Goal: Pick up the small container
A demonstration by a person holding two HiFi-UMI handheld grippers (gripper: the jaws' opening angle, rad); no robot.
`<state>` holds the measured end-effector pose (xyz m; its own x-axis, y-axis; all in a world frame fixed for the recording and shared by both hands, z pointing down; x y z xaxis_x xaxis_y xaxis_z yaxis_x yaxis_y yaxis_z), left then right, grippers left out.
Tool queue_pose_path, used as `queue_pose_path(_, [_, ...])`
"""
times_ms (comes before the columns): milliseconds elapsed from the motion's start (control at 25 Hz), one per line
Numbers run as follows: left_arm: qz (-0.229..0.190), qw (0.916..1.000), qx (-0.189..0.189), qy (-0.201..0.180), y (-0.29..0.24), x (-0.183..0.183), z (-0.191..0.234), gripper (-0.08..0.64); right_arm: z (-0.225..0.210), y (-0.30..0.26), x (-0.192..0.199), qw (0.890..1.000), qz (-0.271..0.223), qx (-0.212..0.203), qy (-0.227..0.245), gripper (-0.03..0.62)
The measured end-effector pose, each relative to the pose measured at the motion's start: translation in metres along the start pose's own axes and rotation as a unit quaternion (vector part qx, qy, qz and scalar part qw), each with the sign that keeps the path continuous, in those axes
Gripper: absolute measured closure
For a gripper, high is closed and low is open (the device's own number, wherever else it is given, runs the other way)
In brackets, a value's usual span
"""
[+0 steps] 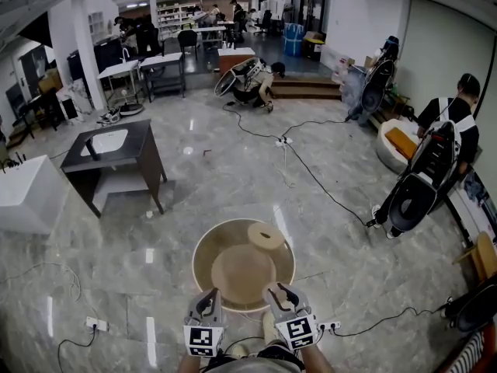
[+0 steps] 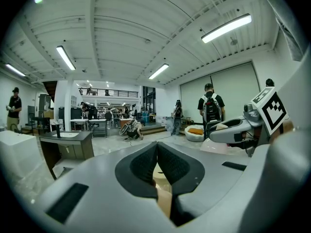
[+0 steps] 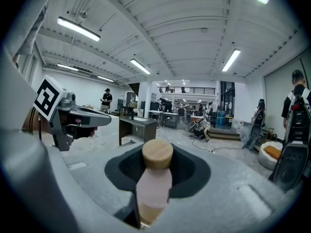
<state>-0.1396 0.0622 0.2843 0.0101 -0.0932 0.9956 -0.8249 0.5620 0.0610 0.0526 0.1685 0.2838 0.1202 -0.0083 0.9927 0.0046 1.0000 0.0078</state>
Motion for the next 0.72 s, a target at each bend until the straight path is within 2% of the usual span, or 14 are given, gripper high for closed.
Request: queue_pose_path(720, [0.004, 1.0, -0.001, 0.005, -0.006, 0.004, 0.002, 0.541, -0.002, -0.012, -0.003, 1.0, -0.001, -0.008, 0.001, 0.474])
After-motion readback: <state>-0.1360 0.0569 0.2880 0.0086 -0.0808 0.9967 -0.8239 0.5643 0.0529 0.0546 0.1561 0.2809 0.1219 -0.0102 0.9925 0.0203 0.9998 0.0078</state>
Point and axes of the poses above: the fingertips, and each gripper's own axes: y backward along the fingers, z to its left, x out of its underside, the point moved 7 cm from there along y, backward along the fingers, and after that the axes turned 15 degrees about -z, right-handed, at the moved point
